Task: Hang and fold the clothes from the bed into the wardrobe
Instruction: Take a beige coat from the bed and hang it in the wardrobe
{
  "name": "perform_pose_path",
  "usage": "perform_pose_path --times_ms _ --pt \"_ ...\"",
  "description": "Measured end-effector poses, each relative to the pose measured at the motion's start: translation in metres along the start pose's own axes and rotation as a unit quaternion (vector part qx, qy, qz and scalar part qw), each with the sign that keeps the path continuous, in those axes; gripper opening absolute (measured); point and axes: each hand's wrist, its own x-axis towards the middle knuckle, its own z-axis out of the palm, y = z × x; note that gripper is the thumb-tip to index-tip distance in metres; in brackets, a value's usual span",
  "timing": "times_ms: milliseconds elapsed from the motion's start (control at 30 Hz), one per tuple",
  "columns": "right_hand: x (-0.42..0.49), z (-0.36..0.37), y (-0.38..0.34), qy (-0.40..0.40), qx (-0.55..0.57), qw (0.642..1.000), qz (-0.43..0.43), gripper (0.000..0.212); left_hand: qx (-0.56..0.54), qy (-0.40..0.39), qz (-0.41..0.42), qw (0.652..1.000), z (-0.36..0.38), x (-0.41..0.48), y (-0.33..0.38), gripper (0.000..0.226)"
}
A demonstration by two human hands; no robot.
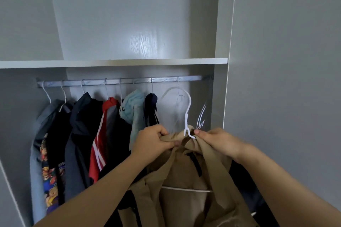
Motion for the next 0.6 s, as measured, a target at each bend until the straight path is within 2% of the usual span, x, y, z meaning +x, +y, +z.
perform_pose_path --times_ms 133,200,367,500,600 --pt "-0.018 -0.003 0.016 -0.034 0.016 0.997 0.073 0.047 -0.016 -0.168 -0.010 0.986 0.017 -0.006 -0.005 0.026" --pt "-0.027 -0.003 0.026 -0.038 0.014 0.995 0.092 0.048 -0.022 -0.202 -0.023 0.979 0.025 -0.012 -0.007 0.026" --pt "-0.043 -0.006 0.047 -0.031 0.041 0.989 0.140 0.041 -0.061 -0.176 -0.049 0.981 0.047 -0.020 -0.010 0.018" --pt "-0.054 -0.010 0.068 -0.011 0.037 0.984 0.174 0.037 -0.085 -0.134 -0.106 0.982 0.068 -0.028 -0.008 0.016" --pt "-0.060 -0.012 0.080 0.005 0.076 0.978 0.196 0.027 -0.104 -0.116 -0.140 0.978 0.078 -0.036 -0.009 0.019"
